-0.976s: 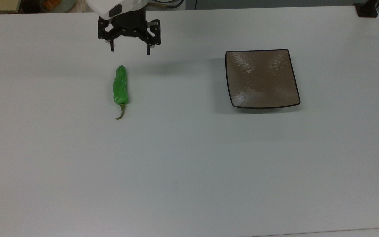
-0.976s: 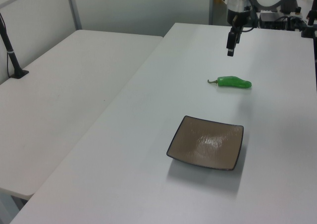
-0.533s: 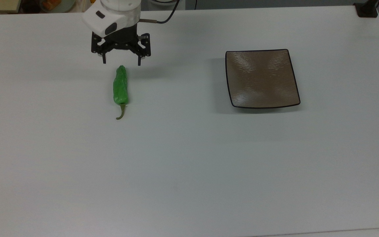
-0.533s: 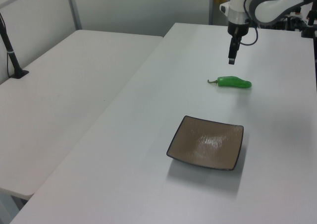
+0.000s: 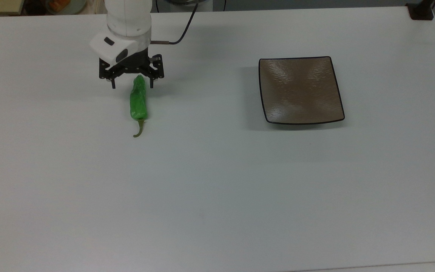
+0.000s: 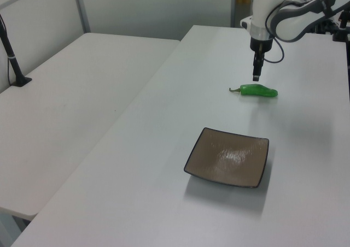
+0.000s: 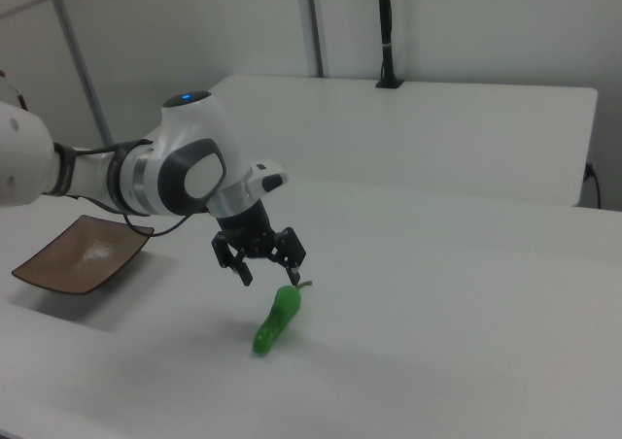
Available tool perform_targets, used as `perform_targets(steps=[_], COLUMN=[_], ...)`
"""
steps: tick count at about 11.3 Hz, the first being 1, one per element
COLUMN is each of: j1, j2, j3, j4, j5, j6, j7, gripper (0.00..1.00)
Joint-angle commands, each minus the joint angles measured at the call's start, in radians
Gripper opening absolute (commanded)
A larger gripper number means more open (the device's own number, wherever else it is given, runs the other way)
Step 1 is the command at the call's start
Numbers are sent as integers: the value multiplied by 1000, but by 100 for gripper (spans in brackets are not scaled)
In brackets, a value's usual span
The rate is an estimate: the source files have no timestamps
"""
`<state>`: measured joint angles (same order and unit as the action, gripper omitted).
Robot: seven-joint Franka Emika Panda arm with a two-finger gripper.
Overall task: Chili peppers are placed on a ceramic plate
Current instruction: 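Lower the gripper and close it around the chili pepper body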
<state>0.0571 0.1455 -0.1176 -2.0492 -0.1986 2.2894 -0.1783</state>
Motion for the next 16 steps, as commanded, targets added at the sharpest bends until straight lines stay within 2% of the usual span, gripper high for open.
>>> perform_targets(steps=[1, 8, 9, 10, 11, 12, 13, 16], j1=[6, -22, -26, -26, -29, -33, -34, -33], j2=[46, 124, 126, 128, 128, 128, 128, 115], j3=[-10, -10, -10, -10, -10, -10, -10, -8], j4=[-13, -13, -13, -11, -11, -9, -8, -3], j5=[-16, -19, -19, -19, -18, -13, -7, -1], j6=[54, 97, 116, 117, 117, 117, 116, 105], j7=[-26, -26, -26, -26, -48, -81, -84, -75], gripper=[100, 99, 84, 46, 36, 29, 25, 24])
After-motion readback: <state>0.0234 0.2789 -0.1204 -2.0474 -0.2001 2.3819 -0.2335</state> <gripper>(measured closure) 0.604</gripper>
